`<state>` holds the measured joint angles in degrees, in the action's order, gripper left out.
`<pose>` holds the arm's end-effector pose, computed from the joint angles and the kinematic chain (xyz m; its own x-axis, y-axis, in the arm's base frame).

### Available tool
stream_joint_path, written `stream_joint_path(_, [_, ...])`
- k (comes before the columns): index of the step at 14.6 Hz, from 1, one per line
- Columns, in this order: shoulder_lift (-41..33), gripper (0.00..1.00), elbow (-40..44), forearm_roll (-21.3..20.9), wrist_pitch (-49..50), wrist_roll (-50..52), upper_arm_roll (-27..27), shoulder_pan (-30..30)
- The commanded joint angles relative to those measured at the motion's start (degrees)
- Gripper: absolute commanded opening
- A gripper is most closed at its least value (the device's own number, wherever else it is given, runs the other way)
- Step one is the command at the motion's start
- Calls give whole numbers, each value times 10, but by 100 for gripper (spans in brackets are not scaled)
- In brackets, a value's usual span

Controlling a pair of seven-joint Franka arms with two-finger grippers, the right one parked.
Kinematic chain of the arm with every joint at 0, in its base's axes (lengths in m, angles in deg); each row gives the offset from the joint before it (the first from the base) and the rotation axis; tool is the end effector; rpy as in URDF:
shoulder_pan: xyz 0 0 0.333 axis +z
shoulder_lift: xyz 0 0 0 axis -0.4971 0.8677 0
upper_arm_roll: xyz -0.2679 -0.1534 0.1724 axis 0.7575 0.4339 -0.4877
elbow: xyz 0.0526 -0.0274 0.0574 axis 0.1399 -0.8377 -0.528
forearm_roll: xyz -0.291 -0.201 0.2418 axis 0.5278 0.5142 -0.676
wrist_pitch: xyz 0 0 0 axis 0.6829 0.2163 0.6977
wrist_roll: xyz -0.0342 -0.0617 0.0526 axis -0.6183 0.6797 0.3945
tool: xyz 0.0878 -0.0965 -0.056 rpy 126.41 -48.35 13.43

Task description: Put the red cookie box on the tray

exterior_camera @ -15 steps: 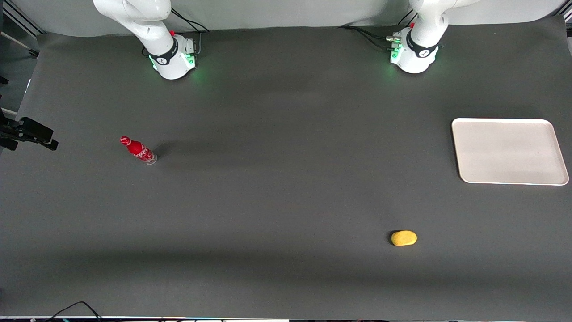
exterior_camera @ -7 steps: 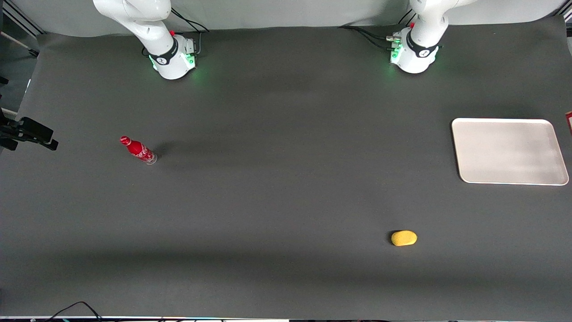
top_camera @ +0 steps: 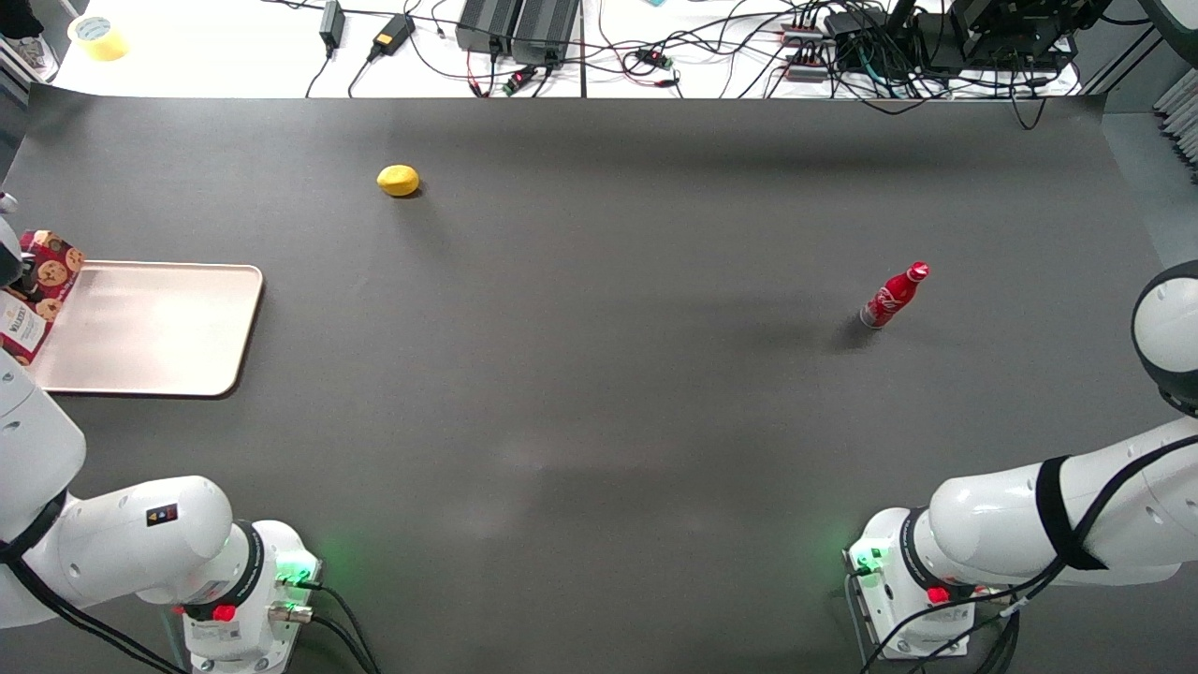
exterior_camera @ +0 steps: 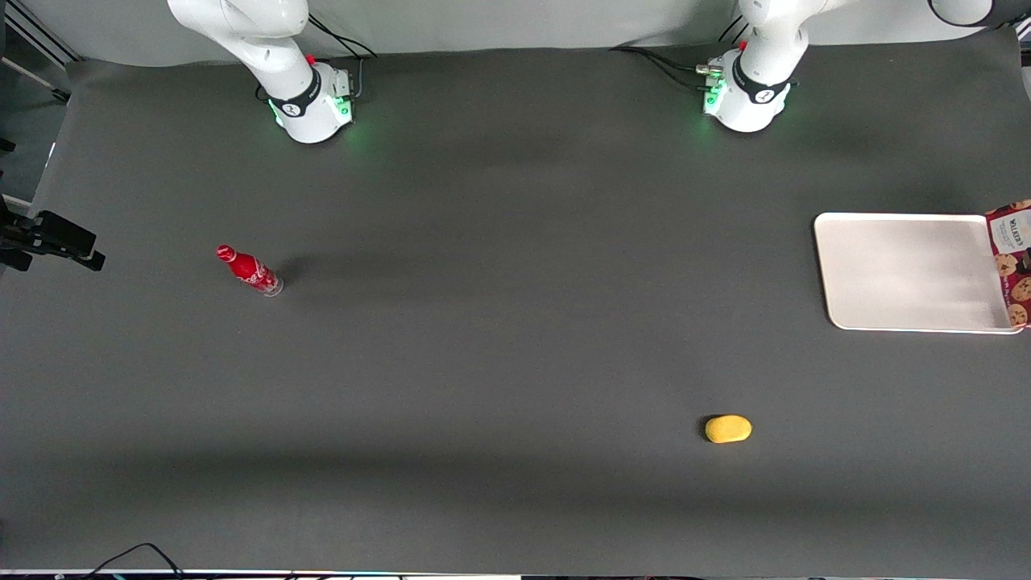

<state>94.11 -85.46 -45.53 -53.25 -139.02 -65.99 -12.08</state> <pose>0.5019 0.4752 0.2249 0.9985 0.0042 -0.0544 0.0045 -1.0000 0.0058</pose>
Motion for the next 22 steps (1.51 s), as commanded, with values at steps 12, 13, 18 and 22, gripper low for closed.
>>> stream_joint_path(12, [15,90,-32,68,-70,-71,1,1])
stream_joint_path(13, [14,100,-32,75,-67,-73,1,1])
stream_joint_path(18, [-24,100,-25,79,-31,-35,1,0])
stream_joint_path(22, [-95,100,28,32,92,36,13,-9])
